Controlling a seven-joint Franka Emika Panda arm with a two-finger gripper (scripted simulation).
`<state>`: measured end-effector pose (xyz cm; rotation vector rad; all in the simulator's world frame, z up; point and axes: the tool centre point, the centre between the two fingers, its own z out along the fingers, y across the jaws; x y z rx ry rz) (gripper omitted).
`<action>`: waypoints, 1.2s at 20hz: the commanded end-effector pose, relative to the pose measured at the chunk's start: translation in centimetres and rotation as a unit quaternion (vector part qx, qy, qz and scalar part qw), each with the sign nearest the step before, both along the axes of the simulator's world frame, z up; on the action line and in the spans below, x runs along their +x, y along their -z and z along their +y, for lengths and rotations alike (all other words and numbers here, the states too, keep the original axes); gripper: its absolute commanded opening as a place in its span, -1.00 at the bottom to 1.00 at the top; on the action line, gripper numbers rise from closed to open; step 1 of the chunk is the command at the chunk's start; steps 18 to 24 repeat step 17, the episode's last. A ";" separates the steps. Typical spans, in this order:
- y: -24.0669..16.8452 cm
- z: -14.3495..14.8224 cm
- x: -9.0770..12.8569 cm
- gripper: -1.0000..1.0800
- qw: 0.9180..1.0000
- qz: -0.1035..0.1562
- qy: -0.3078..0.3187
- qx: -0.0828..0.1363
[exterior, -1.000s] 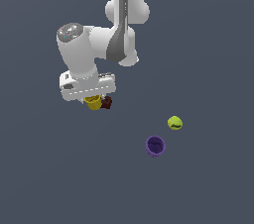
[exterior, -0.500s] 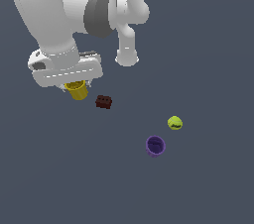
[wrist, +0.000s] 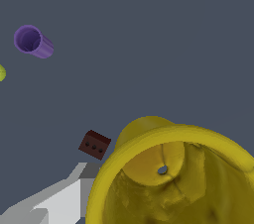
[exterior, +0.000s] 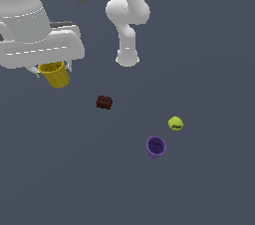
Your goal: Pick up a designated object from a clutter of objects.
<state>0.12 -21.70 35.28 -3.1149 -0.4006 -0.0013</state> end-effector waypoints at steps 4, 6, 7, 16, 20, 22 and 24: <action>-3.3 -1.3 0.7 -1.00 1.000 0.000 0.000 0.000; -4.1 -1.7 1.0 -1.00 1.000 0.000 0.000 -0.001; -4.4 -1.8 1.1 -1.00 1.000 0.000 0.000 -0.001; -5.9 -2.5 1.5 -1.00 1.000 0.000 0.000 -0.001; -6.0 -2.5 1.5 -1.00 1.000 0.000 0.000 -0.001; -6.0 -2.5 1.5 -1.00 1.000 0.000 0.000 -0.001; -6.0 -2.5 1.5 -1.00 1.000 0.000 0.000 -0.001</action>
